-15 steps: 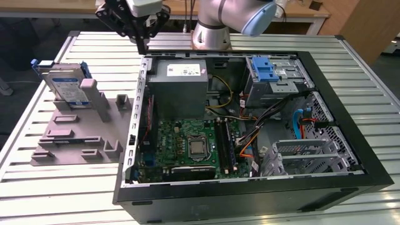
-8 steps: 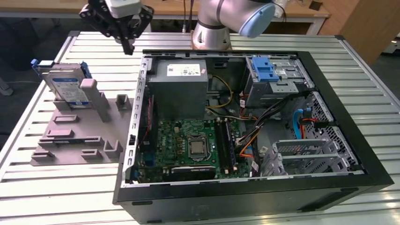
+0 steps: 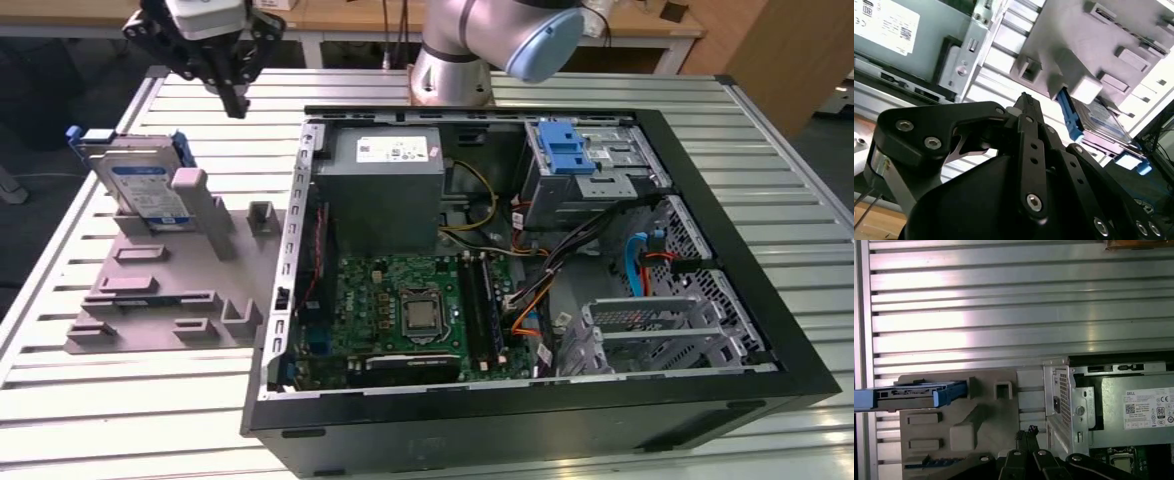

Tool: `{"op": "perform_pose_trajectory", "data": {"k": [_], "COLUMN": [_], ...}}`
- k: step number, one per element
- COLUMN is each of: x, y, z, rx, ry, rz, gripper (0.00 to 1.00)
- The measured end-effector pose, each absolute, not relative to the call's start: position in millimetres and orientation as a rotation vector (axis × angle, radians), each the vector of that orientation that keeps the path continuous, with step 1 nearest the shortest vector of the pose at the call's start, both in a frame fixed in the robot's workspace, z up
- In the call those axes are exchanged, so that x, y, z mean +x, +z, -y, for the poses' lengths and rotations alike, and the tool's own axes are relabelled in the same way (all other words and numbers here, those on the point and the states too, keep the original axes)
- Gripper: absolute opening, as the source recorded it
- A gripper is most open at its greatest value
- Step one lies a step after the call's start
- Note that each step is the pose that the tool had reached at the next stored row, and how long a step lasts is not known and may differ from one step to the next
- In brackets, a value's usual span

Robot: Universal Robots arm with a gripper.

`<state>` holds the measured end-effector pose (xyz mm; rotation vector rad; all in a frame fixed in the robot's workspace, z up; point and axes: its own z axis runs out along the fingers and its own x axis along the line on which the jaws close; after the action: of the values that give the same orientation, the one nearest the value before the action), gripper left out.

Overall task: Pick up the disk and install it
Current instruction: 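Reach for the disk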

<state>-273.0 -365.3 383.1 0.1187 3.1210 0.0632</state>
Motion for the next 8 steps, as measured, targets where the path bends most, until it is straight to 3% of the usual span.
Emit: {"op": "perform_pose_trajectory", "data": {"k": [8], "x": [-290], "y": [383], "z": [364], "rx": [0.119], "ry": [0.063], "rz": [-3.122], "gripper": [0.11]}}
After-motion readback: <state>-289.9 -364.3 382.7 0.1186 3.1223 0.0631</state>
